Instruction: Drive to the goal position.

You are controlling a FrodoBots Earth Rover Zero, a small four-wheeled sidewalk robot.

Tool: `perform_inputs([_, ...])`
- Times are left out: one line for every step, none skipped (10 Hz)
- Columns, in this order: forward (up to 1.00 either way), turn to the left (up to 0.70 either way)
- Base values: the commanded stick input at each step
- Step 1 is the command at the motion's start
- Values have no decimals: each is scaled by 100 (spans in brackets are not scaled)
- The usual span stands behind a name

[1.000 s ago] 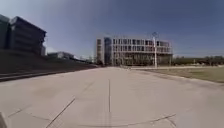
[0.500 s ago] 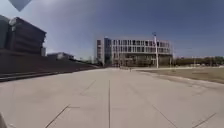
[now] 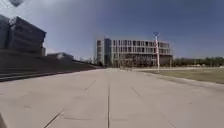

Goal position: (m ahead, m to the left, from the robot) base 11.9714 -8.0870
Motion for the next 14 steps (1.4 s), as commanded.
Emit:
perform_inputs([70, 0])
perform_inputs([70, 0])
perform_inputs([70, 0])
perform_inputs([70, 0])
perform_inputs([70, 0])
perform_inputs([70, 0])
perform_inputs([70, 0])
perform_inputs([70, 0])
perform_inputs([70, 0])
perform_inputs([70, 0])
perform_inputs([70, 0])
perform_inputs([70, 0])
perform_inputs([70, 0])
perform_inputs([70, 0])
